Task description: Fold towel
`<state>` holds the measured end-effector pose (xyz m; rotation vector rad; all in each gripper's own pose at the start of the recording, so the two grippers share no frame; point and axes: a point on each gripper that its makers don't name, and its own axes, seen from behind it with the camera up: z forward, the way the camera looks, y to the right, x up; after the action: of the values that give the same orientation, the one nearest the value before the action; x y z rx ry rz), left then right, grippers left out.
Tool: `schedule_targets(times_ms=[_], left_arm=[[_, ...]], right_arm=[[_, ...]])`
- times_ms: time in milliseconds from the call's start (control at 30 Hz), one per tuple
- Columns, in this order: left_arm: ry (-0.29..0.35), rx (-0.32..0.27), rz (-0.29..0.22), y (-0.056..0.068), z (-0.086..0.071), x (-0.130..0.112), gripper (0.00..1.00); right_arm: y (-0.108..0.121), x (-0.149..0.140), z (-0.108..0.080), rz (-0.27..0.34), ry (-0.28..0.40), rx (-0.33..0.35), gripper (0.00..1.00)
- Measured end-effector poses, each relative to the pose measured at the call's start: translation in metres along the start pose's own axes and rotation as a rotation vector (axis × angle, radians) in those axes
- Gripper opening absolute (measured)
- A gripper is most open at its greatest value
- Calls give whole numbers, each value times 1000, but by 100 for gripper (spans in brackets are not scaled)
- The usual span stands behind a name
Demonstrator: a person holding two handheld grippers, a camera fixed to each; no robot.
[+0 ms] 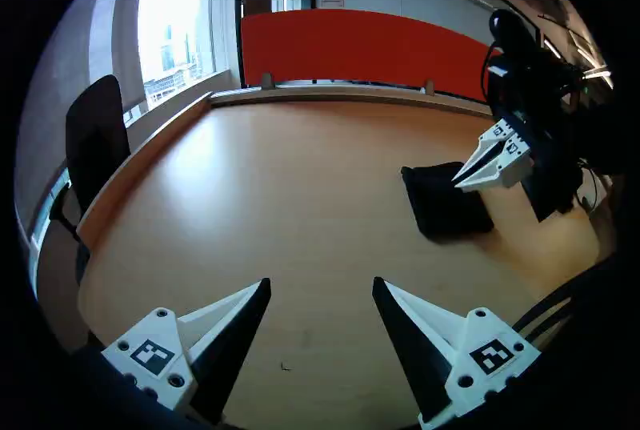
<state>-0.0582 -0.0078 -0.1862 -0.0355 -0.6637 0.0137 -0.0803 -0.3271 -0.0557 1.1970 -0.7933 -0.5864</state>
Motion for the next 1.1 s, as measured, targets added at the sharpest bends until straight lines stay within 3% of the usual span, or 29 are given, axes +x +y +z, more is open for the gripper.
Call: schedule_targets(times_ms=[200,567,700,767,800,1100], left_arm=[[-3,11,-20,-3,-2,-6,94],[2,4,-20,-2,-3,-5,94],[2,3,-18,-3,-3,-5,94],[2,2,-19,-3,-3,-5,94],[3,1,-19,-3,-3,-5,94],[4,1,-24,-2,-4,-5,94]], right_arm=[[-8,-17,32,32,-50,39,2],[-9,-12,29,27,-44,32,5],[-7,-10,26,21,-35,21,32],[-6,-10,23,21,-32,16,59],[-6,-10,22,21,-30,14,63],[-4,-11,12,33,-18,-3,66]])
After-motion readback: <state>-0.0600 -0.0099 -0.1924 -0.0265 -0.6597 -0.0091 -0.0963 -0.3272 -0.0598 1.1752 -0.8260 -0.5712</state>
